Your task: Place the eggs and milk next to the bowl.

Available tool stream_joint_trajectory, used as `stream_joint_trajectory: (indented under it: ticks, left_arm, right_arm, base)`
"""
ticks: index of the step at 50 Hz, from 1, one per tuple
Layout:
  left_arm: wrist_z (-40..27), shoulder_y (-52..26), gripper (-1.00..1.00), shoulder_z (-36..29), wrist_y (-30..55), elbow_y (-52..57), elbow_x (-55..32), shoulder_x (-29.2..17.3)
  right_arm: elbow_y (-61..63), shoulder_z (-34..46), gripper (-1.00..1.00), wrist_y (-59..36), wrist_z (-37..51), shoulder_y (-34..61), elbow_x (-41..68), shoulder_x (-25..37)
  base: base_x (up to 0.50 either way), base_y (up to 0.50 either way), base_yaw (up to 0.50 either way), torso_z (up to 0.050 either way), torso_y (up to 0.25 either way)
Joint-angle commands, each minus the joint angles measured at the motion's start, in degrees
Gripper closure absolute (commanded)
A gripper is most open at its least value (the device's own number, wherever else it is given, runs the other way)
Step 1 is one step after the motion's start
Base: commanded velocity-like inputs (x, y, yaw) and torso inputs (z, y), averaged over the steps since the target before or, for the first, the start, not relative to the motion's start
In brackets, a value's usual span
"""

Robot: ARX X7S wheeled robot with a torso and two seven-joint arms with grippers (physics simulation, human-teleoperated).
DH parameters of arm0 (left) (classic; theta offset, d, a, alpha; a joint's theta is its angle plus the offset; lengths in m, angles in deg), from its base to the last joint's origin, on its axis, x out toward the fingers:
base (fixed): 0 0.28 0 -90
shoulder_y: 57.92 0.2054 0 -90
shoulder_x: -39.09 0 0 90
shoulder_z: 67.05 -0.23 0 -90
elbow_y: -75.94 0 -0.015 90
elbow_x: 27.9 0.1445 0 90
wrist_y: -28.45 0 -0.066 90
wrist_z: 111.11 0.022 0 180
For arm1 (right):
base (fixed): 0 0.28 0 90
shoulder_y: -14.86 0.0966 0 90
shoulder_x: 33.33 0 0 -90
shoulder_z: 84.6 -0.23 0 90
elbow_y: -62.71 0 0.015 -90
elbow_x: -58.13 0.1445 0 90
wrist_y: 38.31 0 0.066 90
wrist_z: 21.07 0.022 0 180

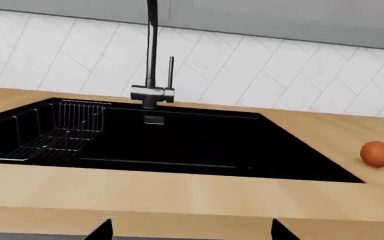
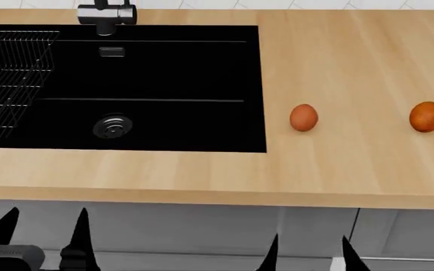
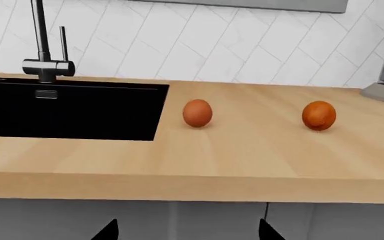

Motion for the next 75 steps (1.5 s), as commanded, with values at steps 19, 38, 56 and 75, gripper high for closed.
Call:
stream_joint_trajectory:
  ticks: [19, 38, 56, 75]
  left_arm:
    - [-2.6, -28.8, -1.0, 6.3, 33.3, 11.6, -15.3, -7.9]
    - [-0.8, -32.7, -1.0, 6.7, 32.7, 5.5, -15.2, -10.1]
    - [-0.5, -31.5, -1.0, 4.8, 32.2, 5.6, -15.0, -10.1]
    - [-0.8, -31.4, -1.0, 3.9, 32.9, 5.8, -15.8, -9.8]
  right_arm:
    - [19.7, -6.4, -1.0, -34.1, -0.2, 21.7, 4.7, 10.0]
    - [19.0, -7.4, -1.0, -41.3, -3.6, 32.4, 9.3, 11.5]
    - [19.4, -7.5, -1.0, -41.6, -4.5, 32.1, 10.7, 11.9]
    - [20.2, -7.2, -1.0, -42.7, -5.1, 32.1, 12.0, 12.3]
  base:
    - [0.0, 0.0, 0.0, 0.0, 0.0]
    - [0.0, -0.01, 0.0, 0.0, 0.0]
    - [0.0, -0.49, 0.0, 0.0, 0.0]
    - [0.0, -0.5, 0.0, 0.0, 0.0]
